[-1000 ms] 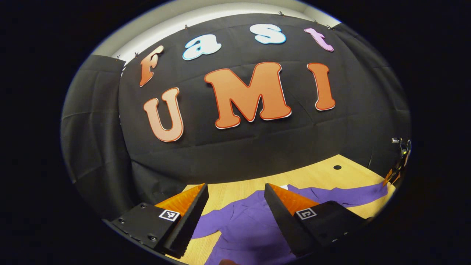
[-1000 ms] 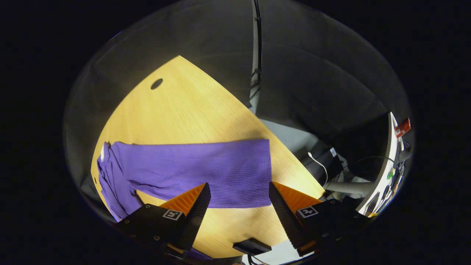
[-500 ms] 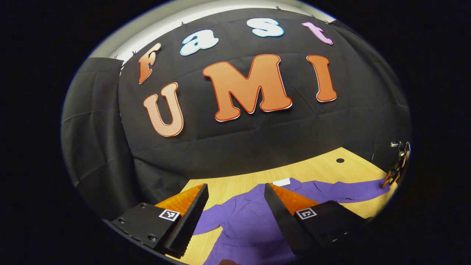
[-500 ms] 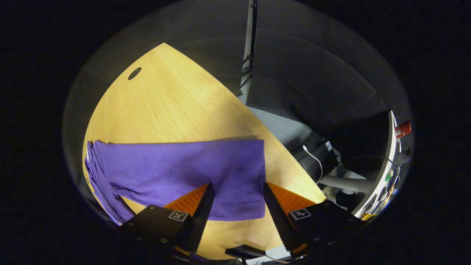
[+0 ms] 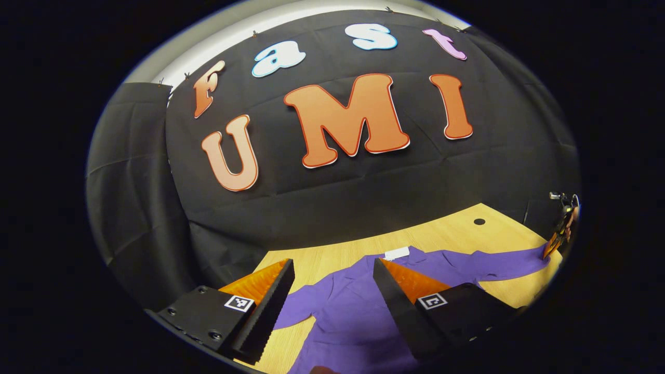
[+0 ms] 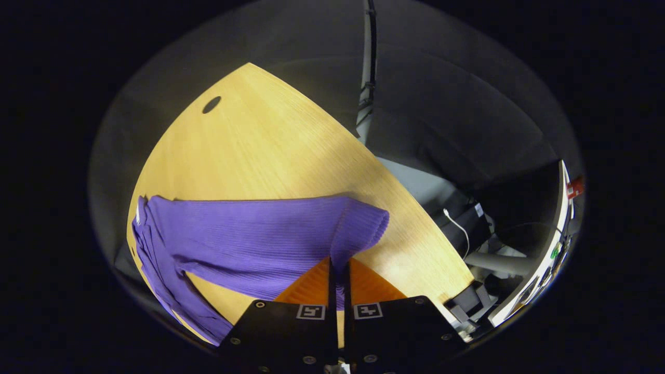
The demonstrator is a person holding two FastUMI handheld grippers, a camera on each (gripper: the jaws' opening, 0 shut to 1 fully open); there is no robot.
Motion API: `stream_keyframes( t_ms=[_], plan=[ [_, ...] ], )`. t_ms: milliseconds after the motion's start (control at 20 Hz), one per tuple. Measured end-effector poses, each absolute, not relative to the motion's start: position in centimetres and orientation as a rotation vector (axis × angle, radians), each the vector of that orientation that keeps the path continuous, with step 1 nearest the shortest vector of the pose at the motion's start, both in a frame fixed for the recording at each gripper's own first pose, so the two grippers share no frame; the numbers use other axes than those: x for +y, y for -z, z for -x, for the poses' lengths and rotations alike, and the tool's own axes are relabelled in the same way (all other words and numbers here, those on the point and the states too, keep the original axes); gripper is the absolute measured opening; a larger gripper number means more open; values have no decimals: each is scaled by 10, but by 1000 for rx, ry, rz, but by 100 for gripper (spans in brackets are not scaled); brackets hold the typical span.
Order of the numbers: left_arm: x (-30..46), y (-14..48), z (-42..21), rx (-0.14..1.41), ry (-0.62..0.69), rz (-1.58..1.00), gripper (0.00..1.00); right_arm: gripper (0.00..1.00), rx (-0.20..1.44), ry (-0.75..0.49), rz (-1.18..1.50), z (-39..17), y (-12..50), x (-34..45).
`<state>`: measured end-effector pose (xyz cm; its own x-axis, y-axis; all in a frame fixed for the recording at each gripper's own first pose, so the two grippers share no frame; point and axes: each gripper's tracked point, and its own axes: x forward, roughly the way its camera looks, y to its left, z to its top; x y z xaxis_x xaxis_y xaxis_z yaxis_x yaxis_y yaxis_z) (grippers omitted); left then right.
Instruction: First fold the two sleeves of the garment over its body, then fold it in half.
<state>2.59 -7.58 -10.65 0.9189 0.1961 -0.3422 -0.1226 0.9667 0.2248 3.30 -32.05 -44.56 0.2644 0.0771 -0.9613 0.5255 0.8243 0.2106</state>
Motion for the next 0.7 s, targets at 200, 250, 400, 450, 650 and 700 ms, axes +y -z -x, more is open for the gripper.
stream_keyframes(
  t_ms=[200, 250, 400, 450, 650, 700],
  plan=[
    [-58, 108, -30, 350, -139, -182, 98, 6, 1195, 277, -522, -43, 393, -292],
    [-54, 107, -32, 338, -127, -176, 98, 5, 1171, 270, -518, -45, 379, -285],
    [-39, 106, -30, 319, -108, -162, 99, 5, 1114, 245, -508, -53, 343, -261],
    [-34, 108, -30, 315, -104, -156, 98, 5, 1101, 235, -500, -54, 333, -253],
    [-11, 103, -26, 292, -102, -135, 98, 5, 1043, 192, -457, -67, 301, -219],
    [-6, 103, -25, 288, -106, -128, 98, 5, 1033, 180, -456, -71, 296, -207]
  ],
)
